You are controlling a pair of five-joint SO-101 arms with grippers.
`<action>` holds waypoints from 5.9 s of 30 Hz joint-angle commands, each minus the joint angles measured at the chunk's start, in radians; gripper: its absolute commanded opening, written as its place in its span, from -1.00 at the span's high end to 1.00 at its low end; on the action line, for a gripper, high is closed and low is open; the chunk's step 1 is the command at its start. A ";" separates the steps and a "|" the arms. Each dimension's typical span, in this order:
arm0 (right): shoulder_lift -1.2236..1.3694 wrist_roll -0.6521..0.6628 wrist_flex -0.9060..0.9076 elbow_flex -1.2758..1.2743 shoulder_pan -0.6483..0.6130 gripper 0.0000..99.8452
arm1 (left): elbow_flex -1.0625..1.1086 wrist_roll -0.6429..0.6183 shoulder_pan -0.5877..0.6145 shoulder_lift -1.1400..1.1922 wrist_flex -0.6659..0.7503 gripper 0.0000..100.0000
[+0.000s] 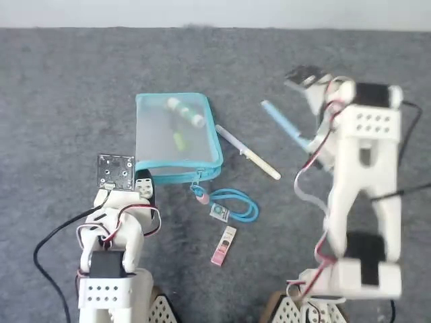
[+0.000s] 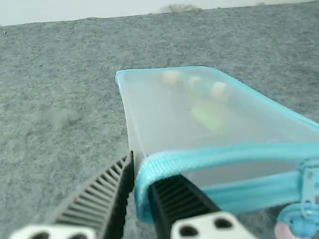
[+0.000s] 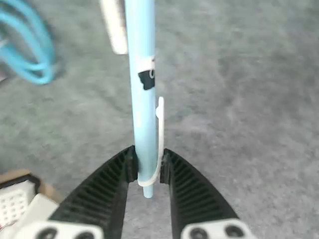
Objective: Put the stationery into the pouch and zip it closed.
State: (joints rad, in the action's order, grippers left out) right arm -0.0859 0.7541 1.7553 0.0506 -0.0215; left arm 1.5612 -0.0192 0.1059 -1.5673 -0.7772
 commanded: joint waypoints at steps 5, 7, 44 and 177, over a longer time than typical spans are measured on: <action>-0.371 -0.135 0.042 -0.264 -0.363 0.99 | -0.018 -0.014 0.002 -0.011 0.031 0.98; -0.427 -0.176 0.042 -0.293 -0.443 0.99 | -0.018 -0.014 0.003 -0.011 0.031 0.98; 0.222 -0.700 0.036 0.279 -0.628 0.98 | -0.007 -0.014 -0.063 -0.008 0.028 0.98; -0.961 -0.236 0.039 -0.373 -0.513 0.98 | -0.007 0.055 0.005 -0.008 0.044 0.98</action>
State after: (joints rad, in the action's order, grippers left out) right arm -0.9467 0.5163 1.7568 -0.3268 -0.4895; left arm 1.5735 0.0345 0.1151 -1.5673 -0.7649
